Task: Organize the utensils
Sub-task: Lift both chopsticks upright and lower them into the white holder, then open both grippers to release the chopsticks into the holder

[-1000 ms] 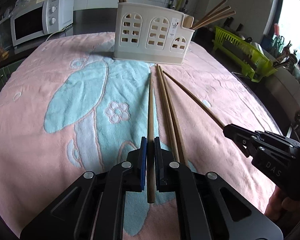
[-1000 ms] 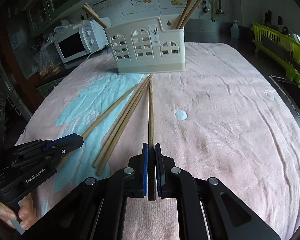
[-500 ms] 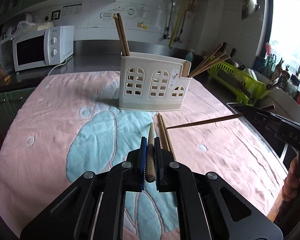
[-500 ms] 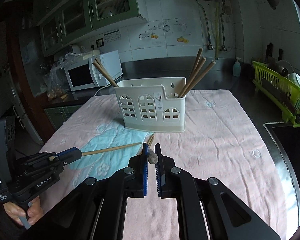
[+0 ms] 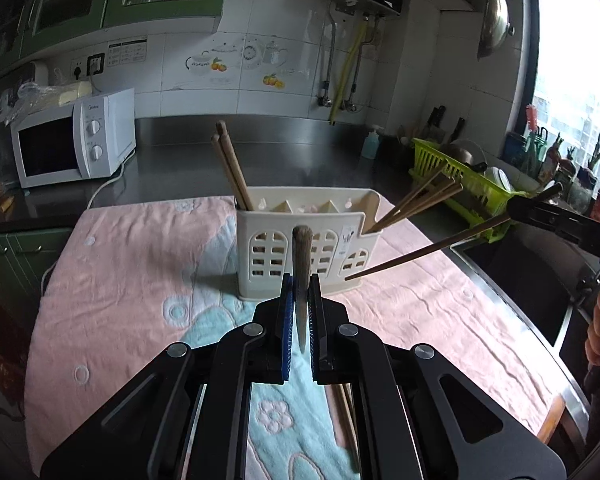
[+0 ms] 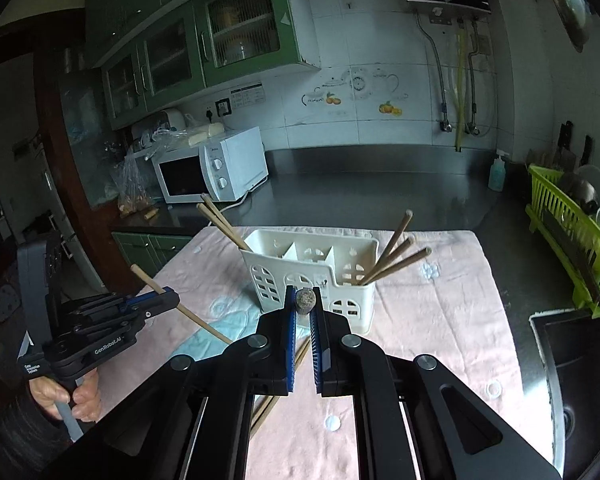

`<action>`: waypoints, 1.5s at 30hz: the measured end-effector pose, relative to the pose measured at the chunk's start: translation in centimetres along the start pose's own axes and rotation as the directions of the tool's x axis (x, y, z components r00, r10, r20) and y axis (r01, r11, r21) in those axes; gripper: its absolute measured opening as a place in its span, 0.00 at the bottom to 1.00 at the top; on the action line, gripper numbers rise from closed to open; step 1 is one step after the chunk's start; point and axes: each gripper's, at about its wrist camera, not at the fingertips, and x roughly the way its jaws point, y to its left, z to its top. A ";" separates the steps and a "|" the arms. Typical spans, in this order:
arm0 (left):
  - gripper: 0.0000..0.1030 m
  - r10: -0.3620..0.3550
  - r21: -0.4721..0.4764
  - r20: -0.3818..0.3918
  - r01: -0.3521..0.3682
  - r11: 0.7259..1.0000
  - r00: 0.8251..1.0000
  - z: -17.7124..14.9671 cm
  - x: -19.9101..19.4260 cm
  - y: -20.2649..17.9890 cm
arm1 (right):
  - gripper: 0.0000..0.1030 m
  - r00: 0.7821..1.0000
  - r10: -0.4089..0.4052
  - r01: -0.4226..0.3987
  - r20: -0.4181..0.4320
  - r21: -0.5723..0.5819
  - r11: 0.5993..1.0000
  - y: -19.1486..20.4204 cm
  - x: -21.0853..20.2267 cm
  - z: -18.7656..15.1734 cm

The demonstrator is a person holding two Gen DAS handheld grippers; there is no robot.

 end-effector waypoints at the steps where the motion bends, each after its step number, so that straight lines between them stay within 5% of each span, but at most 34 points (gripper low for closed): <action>1: 0.05 -0.002 0.006 0.007 0.002 1.000 1.000 0.8 -0.1 -0.1 | 0.06 1.000 -0.001 0.001 -0.004 -0.017 1.000 -0.1 -0.2 0.8; 11: 0.05 0.000 0.053 0.166 -0.009 0.999 0.986 8.6 -2.9 -1.4 | 0.06 0.999 -0.039 0.038 -0.005 -0.097 0.995 -1.7 -1.9 7.3; 20: 0.05 0.074 0.019 0.247 -0.082 0.996 0.966 14.5 -1.2 -1.0 | 0.06 0.989 -0.079 0.065 -0.124 -0.111 0.992 -3.1 3.4 9.0; 38: 0.06 0.117 -0.044 0.107 -0.113 0.993 0.987 13.7 6.7 1.9 | 0.07 0.977 -0.068 0.055 -0.204 -0.069 0.996 -4.5 9.4 7.5; 41: 0.10 0.104 -0.043 0.110 -0.099 0.994 0.988 13.6 6.5 2.0 | 0.18 0.979 -0.075 0.063 -0.189 -0.065 0.996 -4.4 9.3 7.5; 45: 0.34 0.102 -0.036 0.137 -0.098 0.995 0.985 13.4 5.4 1.6 | 0.20 0.985 -0.097 0.087 -0.146 -0.073 0.994 -4.1 8.0 7.7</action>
